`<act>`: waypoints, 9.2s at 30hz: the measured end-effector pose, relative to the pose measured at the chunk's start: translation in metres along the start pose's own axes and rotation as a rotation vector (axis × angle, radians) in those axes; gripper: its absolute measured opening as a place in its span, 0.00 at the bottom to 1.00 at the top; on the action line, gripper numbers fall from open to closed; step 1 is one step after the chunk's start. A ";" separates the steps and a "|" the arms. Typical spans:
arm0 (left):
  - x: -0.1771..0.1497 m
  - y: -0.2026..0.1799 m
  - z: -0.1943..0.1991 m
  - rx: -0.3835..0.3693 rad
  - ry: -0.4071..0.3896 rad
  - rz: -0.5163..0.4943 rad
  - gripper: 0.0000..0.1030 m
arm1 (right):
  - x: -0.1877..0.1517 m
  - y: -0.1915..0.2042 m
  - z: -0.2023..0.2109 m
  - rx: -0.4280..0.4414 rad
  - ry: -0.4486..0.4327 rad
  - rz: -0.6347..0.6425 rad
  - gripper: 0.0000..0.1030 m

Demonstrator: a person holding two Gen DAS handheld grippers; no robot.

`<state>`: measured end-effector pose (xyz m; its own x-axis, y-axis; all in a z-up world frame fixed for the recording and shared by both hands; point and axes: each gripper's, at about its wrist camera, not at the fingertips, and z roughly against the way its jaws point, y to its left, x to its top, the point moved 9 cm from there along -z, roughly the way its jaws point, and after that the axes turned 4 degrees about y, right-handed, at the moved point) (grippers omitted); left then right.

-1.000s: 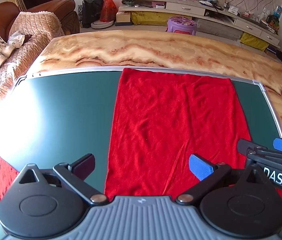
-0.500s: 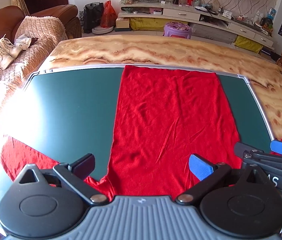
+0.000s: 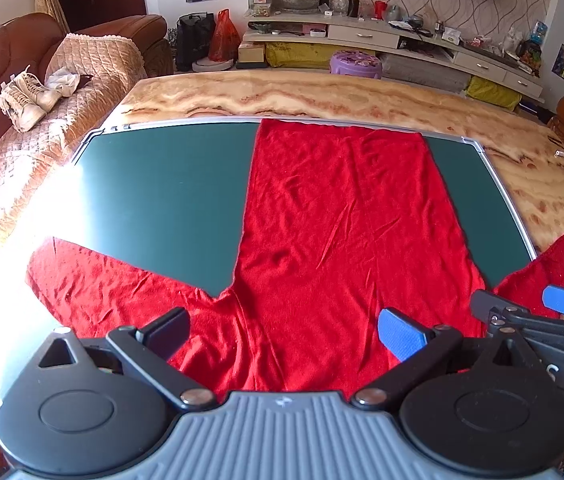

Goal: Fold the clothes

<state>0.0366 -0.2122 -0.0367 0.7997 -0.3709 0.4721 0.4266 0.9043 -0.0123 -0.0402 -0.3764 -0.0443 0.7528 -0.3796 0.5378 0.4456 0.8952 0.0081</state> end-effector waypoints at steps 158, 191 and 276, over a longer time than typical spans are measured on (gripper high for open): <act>-0.244 -0.013 0.062 -0.021 -0.125 -0.014 1.00 | -0.228 -0.016 0.052 -0.062 -0.015 -0.003 0.80; -0.259 -0.013 0.071 -0.012 -0.150 -0.004 1.00 | -0.245 -0.018 0.062 -0.035 -0.083 -0.021 0.80; -0.268 -0.012 0.070 -0.011 -0.143 -0.020 1.00 | -0.256 -0.018 0.056 -0.078 -0.037 -0.017 0.80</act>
<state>-0.2124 -0.1092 -0.1016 0.7229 -0.3537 0.5935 0.4467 0.8946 -0.0109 -0.2682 -0.2823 -0.1350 0.7267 -0.3844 0.5693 0.4956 0.8673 -0.0469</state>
